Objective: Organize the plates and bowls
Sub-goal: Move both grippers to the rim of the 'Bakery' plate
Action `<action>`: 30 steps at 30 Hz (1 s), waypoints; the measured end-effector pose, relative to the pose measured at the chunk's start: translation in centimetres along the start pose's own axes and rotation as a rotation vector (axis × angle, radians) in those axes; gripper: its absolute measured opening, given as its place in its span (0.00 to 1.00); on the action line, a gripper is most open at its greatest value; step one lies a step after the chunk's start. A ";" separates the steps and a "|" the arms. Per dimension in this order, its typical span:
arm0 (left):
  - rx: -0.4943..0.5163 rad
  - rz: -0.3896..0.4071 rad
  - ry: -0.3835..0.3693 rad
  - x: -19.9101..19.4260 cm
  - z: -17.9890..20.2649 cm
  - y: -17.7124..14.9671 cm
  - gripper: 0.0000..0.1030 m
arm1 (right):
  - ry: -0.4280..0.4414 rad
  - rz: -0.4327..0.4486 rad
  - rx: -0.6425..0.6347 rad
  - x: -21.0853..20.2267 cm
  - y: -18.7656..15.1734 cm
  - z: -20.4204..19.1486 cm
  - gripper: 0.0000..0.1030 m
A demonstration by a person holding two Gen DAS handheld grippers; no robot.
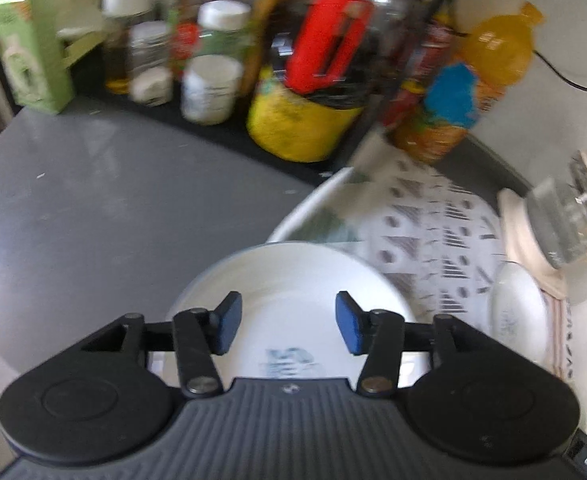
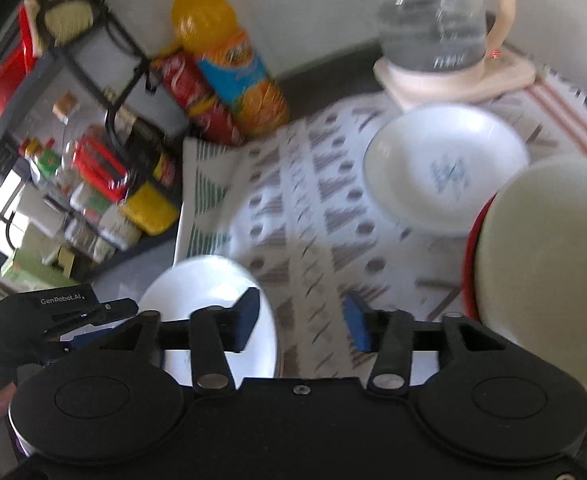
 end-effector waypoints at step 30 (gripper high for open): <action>0.159 -0.063 -0.157 5.4 18.0 3.1 0.67 | -0.103 0.050 0.130 -0.7 10.7 9.7 0.71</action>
Point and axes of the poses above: each gripper's, at about its wrist camera, not at the fingertips, and x roughly the way its jaws point, z to its right, y to its top, the point moved 10 cm from there along x, roughly the way its jaws point, and after that the axes turned 14 degrees about x, right-handed, at the moved point
